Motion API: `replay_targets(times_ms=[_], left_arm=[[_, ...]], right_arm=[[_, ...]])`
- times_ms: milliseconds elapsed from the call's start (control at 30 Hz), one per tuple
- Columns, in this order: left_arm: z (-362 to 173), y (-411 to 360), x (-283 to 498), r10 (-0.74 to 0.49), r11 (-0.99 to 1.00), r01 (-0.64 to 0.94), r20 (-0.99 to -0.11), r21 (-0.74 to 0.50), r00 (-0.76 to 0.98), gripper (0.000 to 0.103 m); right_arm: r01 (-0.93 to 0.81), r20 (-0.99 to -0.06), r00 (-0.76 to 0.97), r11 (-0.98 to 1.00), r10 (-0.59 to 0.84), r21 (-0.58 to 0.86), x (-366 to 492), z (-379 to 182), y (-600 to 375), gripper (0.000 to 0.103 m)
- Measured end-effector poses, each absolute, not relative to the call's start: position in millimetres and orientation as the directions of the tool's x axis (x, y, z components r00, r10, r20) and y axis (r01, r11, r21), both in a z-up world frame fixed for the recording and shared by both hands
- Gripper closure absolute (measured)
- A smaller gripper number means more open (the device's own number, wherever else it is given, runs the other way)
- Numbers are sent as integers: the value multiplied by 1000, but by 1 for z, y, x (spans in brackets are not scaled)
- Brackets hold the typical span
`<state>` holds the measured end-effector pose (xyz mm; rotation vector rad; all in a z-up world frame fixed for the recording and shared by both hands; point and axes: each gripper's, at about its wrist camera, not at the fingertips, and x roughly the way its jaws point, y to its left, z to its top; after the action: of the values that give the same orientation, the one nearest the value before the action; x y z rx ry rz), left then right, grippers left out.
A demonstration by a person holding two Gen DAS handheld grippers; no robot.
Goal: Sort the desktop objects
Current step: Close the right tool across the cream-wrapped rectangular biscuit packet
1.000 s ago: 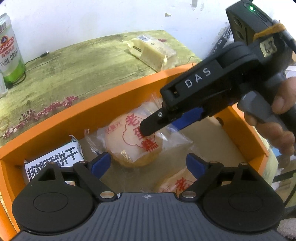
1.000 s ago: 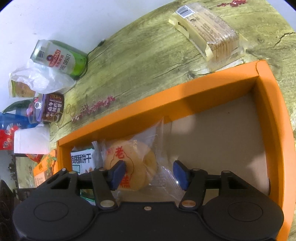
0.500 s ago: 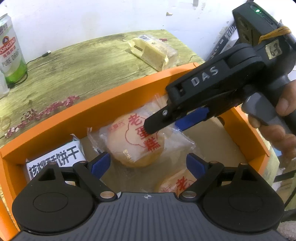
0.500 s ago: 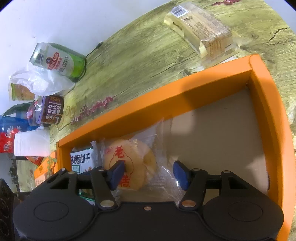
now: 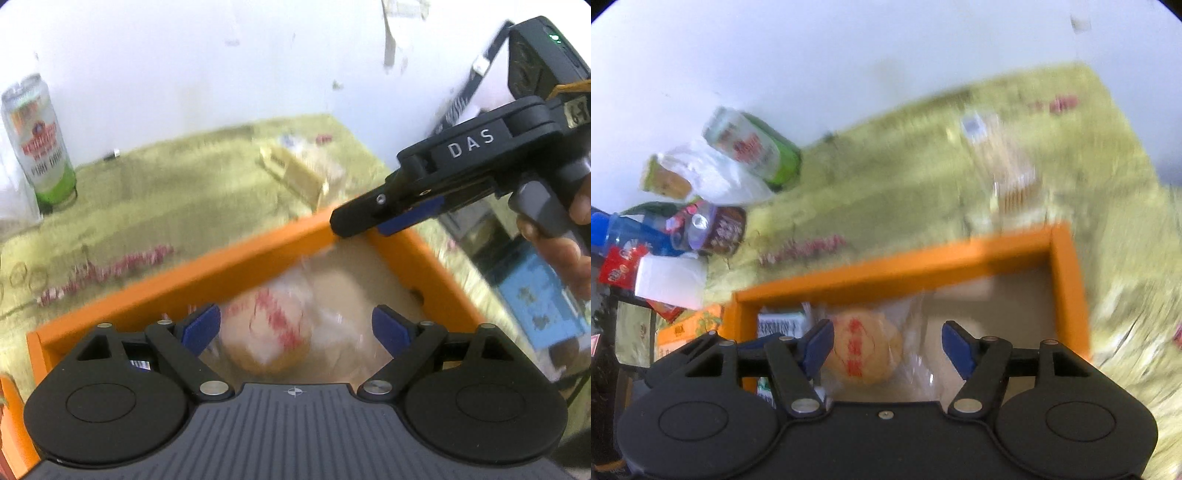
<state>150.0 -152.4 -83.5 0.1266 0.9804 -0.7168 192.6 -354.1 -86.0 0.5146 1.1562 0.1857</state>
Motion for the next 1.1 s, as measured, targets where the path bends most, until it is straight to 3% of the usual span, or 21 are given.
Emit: replay_targets(times_ms=[67,133,367,567,633,700,767,933,1100], left_arm=[[-78,-159,158,-497,778,593,-781,-208,378,13],[-74,-166,167,-482,801,567,-770,-193,418,10],[-80,-190,200,-445,838,521,-753,-160,484,8],[-89,-200,218,-427,861,484,-738,-156,523,7],[-93,-201,221,-430,863,477,-736,-166,523,7],[-97,-203,225,-434,861,477,-739,-174,515,7],[-102,-204,229,-436,861,476,-742,-180,509,7],[-111,-206,236,-443,861,465,-750,-203,491,7],[-116,-210,241,-456,852,476,-753,-217,474,7]], right_arm=[[86,-820,441,892,364,443,200,-70,-359,39],[66,-827,469,922,309,382,213,-62,-365,31],[56,-878,463,985,120,164,282,-80,-379,31],[14,-919,394,1000,8,15,325,-125,-369,37],[14,-926,376,1000,-15,-11,329,-137,-368,44],[17,-933,360,1000,-16,-10,331,-146,-370,56],[19,-935,354,1000,-12,-5,332,-149,-371,60],[26,-933,357,998,52,65,334,-147,-382,62],[68,-907,371,969,198,239,342,-143,-393,62]])
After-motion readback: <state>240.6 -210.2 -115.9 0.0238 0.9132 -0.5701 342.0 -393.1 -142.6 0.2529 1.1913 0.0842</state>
